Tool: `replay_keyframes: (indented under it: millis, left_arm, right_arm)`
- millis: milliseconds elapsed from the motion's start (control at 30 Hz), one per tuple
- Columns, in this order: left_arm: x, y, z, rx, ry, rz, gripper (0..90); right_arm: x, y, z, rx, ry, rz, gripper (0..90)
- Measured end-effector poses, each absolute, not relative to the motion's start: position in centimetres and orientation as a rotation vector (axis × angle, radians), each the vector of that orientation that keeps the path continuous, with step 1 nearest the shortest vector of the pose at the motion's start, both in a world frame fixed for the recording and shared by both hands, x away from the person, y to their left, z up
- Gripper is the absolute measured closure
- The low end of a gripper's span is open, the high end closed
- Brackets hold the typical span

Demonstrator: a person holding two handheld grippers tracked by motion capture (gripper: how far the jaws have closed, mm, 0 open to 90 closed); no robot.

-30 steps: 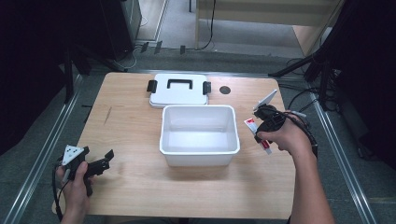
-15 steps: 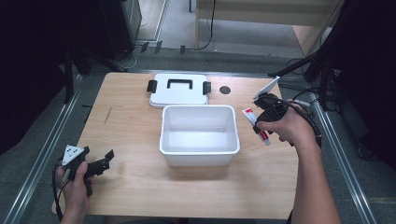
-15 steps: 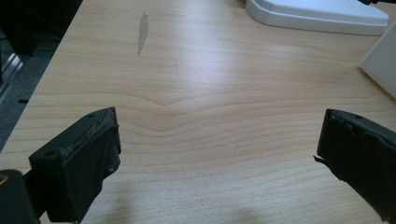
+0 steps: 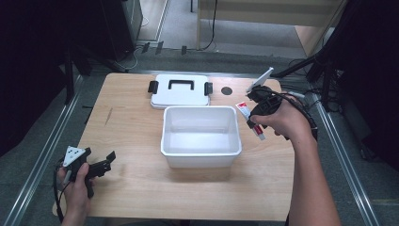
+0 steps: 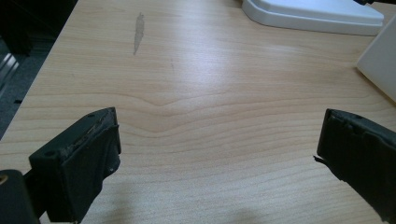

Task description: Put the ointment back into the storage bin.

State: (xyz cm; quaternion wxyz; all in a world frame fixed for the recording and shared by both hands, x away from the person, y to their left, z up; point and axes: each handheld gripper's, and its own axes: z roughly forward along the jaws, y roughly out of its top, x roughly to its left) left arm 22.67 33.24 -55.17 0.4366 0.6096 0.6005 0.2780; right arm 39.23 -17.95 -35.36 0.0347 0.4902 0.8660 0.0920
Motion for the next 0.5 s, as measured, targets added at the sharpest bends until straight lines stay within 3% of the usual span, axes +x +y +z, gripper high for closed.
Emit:
replay_keyframes:
  millis: [500]
  left_arm:
    - [22.7,33.3,-55.2,1.517,1.492,0.684,0.3]
  right_arm:
    - [39.7,-14.4,-35.0,1.432,2.724,0.288,71.4]
